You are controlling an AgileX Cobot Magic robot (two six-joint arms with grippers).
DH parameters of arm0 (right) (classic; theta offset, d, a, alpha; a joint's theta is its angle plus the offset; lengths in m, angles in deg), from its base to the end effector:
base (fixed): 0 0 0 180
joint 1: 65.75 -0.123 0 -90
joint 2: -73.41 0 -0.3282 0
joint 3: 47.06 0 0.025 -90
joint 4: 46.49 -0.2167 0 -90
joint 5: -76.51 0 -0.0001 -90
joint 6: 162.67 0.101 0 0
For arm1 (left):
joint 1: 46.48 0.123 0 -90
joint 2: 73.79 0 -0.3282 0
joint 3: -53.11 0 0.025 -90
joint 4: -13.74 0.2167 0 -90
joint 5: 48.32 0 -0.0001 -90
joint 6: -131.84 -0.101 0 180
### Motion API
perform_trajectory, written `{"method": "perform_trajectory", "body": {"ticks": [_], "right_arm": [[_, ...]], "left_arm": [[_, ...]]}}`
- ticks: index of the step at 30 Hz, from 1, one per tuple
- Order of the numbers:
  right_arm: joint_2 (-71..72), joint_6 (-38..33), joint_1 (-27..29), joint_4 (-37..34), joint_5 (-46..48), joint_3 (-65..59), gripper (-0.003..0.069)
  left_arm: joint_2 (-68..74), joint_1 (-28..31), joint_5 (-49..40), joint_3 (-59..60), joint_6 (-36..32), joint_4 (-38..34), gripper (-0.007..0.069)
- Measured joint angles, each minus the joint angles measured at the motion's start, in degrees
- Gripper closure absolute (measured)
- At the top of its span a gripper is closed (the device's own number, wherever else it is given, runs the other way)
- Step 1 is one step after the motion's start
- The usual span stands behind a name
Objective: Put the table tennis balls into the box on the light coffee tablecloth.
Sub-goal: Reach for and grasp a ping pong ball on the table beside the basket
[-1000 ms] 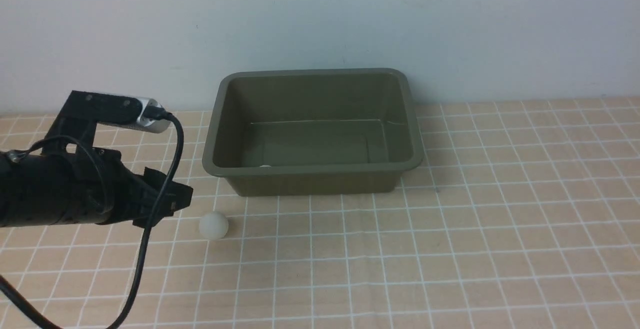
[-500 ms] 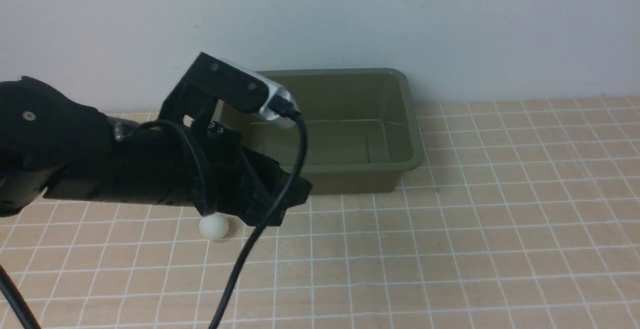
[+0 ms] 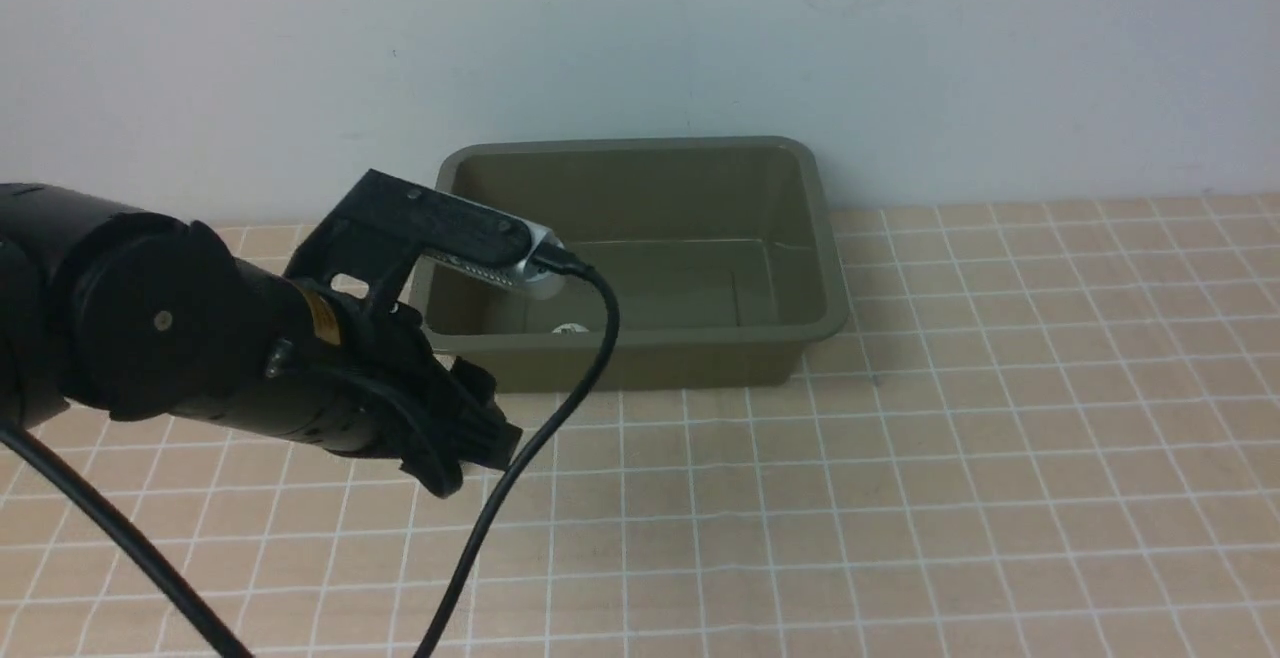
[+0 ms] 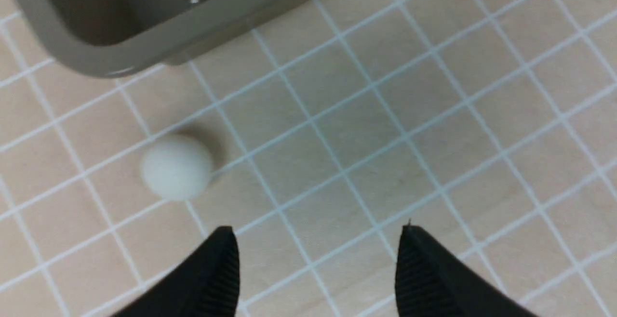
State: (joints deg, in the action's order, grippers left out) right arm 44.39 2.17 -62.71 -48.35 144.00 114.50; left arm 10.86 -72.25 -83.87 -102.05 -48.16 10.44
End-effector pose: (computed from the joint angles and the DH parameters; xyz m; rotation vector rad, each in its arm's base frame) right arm -0.0525 0.0058 0.4045 -0.2189 1.9977 -0.1651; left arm 0.2145 -0.1073 0.3183 0.5228 2.4928 -0.2387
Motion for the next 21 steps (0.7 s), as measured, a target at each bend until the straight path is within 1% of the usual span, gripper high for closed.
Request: {"method": "perform_trajectory", "body": {"ticks": [1,2,3,6,9,15,21], "right_arm": [[1.3,1.3,0.0,0.3,-0.2,-1.1,0.0678],[1.5,1.8,0.0,0.3,-0.2,-1.3,0.0678],[2.9,2.8,0.0,0.1,-0.4,-2.4,0.0677],[4.0,3.4,0.0,-0.8,-0.4,-3.0,0.0677],[4.5,3.4,0.0,-2.1,-0.2,-3.1,0.0677],[4.5,3.4,0.0,-4.3,0.6,-3.2,0.0677],[4.5,3.4,0.0,-5.9,0.7,-3.2,0.0677]], "left_arm": [[0.1,0.0,-0.4,-0.3,4.1,2.9,0.0262],[0.1,0.0,-0.5,-0.4,4.7,3.3,0.0262],[0.6,0.0,-1.1,-0.7,9.3,6.7,0.0262],[1.9,0.0,-1.8,-0.8,14.6,10.9,0.0262],[5.0,0.0,-2.2,-0.8,18.0,14.8,0.0262],[9.8,0.0,-2.5,-0.8,19.4,18.0,0.0262],[13.5,0.0,2.0,-0.9,20.5,20.1,0.0262]]}}
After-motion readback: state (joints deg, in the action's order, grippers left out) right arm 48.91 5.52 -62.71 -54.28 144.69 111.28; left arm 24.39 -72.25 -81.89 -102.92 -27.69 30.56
